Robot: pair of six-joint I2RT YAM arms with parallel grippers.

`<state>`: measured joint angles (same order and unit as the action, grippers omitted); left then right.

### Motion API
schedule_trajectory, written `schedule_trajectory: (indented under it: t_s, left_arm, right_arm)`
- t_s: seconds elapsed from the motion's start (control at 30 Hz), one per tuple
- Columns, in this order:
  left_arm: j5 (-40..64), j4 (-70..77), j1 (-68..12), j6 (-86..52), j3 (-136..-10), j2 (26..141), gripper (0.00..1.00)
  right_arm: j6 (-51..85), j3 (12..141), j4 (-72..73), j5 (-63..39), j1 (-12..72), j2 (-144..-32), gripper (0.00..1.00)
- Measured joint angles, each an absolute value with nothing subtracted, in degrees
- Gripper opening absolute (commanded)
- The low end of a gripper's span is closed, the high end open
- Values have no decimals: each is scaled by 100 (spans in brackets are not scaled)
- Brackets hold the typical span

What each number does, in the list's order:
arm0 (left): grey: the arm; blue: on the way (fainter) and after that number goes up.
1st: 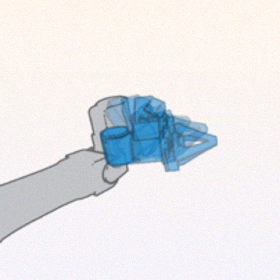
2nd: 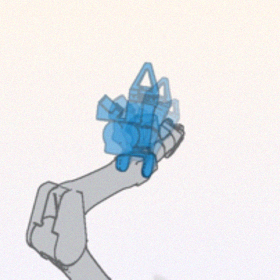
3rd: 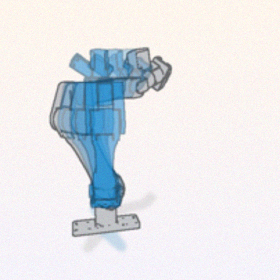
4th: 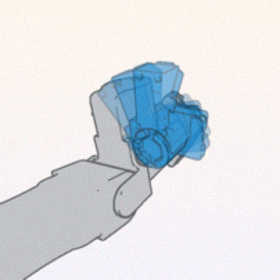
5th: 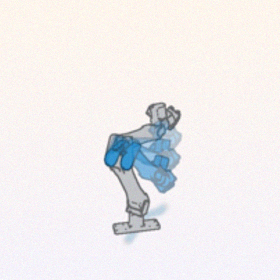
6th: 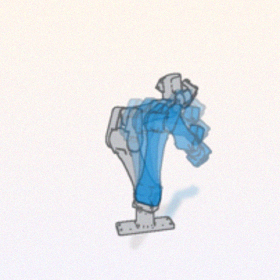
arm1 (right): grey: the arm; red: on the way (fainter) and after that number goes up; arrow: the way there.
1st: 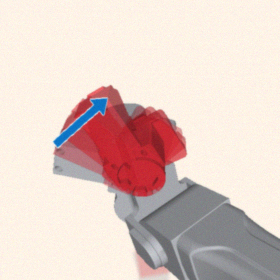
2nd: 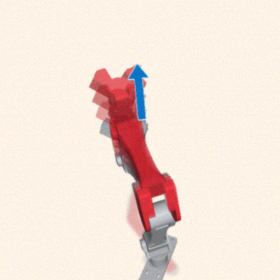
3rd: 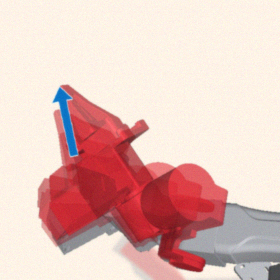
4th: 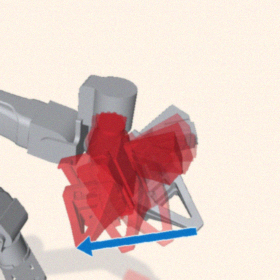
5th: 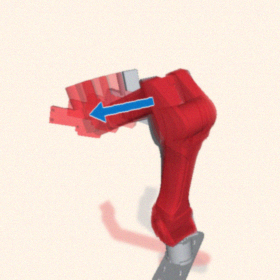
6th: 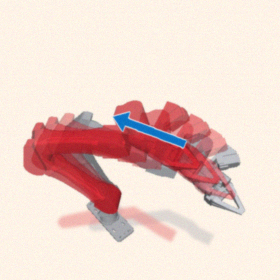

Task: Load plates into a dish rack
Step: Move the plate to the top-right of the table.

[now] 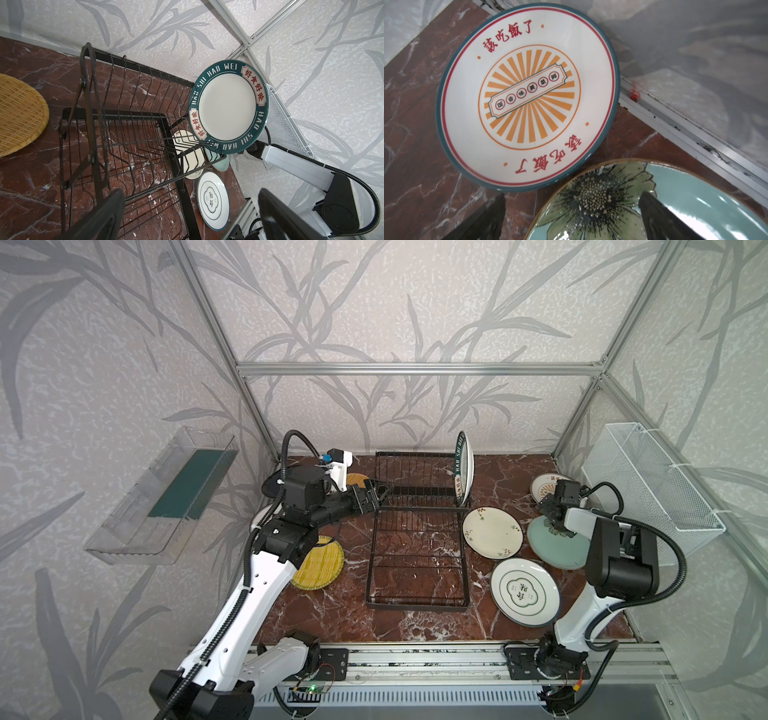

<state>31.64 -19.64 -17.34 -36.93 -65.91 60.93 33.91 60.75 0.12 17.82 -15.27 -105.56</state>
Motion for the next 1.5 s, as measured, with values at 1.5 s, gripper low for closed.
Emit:
schedule_trajectory:
  t_s: [1.5]
  left_arm:
    - [3094, -1472, -1734, -4204, -6427, 6396, 99]
  right_arm:
    - [4112, 7636, 397, 167, -1710, -12007, 91]
